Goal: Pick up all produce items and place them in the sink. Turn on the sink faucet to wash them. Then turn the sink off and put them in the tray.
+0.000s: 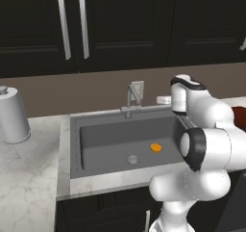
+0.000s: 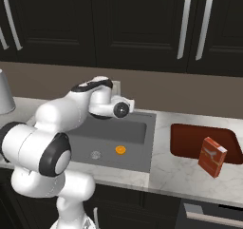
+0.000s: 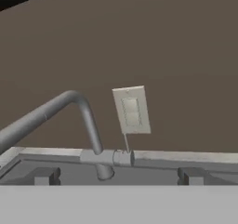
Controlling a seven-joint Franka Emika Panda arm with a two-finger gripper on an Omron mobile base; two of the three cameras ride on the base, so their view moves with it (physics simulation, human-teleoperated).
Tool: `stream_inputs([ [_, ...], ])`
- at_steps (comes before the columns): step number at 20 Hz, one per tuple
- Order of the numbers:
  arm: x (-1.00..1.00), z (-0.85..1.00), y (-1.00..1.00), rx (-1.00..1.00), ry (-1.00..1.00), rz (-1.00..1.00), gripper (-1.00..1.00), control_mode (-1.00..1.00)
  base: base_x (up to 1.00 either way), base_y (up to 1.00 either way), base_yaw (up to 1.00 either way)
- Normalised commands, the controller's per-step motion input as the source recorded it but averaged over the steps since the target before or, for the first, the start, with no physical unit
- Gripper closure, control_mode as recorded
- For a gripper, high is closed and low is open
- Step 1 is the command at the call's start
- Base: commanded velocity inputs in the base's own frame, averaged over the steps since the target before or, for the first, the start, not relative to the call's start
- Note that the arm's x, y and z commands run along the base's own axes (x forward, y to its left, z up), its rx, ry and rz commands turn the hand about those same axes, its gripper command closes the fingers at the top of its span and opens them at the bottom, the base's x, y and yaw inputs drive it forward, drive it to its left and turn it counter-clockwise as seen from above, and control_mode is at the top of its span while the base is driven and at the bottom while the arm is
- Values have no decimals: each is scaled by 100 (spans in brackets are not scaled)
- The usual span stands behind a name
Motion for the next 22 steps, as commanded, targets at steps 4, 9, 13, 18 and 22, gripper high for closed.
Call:
stream_inputs([
  [4,8,-10,1,0,-7,7,-100,-100,0,0,0],
  [9,19,-10,0,0,1,1,-100,-100,0,0,0],
  [13,24,-12,0,-1,0,1,-100,-100,0,0,0],
  [18,18,-17,0,0,0,6,-100,-100,0,0,0],
  [22,4,-15,0,0,0,10,-100,-100,0,0,0],
])
